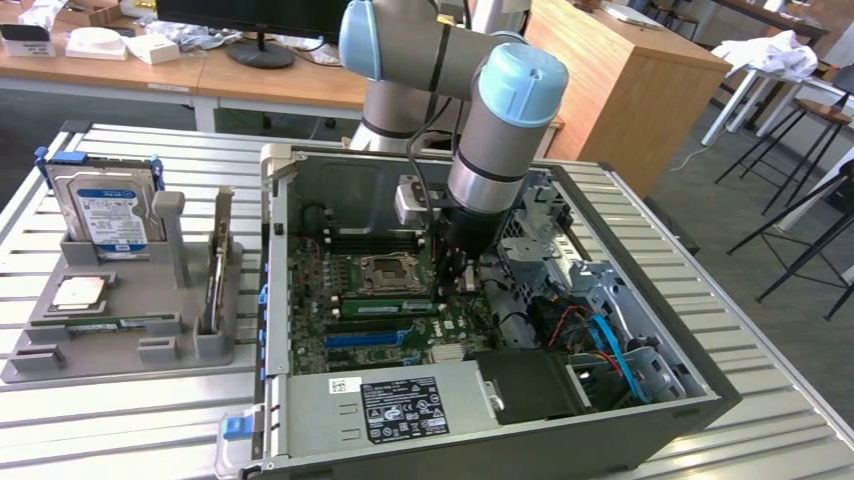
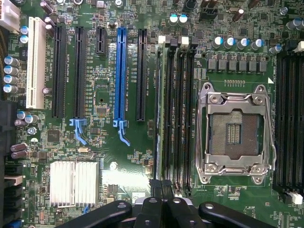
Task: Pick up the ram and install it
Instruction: 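Press down the ram until it locks into place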
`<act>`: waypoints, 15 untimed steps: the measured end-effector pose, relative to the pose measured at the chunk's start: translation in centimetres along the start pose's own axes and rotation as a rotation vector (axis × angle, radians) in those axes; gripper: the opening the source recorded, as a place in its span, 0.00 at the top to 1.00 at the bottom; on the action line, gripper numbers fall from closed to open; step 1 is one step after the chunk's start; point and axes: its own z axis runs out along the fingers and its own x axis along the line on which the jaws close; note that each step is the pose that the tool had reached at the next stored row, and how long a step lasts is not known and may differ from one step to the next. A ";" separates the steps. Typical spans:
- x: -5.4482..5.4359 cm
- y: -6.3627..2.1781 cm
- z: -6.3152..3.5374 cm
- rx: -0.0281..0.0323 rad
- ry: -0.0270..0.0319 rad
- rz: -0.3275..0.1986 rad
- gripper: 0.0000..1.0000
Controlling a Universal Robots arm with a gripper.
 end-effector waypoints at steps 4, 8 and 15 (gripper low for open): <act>0.0 0.01 -0.15 -0.0001 -0.0008 0.000 0.90; 0.0 0.02 -0.81 0.0000 0.0000 0.000 0.90; 0.0 0.04 -2.57 0.0000 0.0000 0.000 0.90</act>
